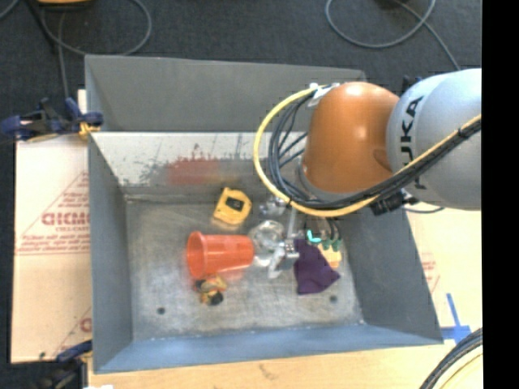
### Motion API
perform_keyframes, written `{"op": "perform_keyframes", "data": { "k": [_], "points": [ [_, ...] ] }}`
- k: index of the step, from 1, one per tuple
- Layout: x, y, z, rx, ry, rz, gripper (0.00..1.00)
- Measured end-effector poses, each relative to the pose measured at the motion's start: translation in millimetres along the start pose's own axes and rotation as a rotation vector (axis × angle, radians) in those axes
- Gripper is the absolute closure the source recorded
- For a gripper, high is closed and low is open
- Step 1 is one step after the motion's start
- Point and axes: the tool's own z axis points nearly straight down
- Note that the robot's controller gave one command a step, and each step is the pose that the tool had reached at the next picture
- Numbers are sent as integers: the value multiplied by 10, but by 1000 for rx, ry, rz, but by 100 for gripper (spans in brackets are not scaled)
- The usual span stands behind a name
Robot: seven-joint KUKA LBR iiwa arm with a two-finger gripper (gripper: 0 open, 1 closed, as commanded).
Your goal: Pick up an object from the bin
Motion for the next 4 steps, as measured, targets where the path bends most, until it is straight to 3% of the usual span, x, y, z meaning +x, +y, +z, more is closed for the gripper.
{"op": "perform_keyframes", "data": {
  "k": [1,2,3,4],
  "points": [
    [-16,1,-37,-1,-7,1,0],
    [-37,55,382,2,-15,-47,0],
    [68,247,1232,4,16,-221,100],
    [64,249,1231,4,14,-219,100]
  ]
}}
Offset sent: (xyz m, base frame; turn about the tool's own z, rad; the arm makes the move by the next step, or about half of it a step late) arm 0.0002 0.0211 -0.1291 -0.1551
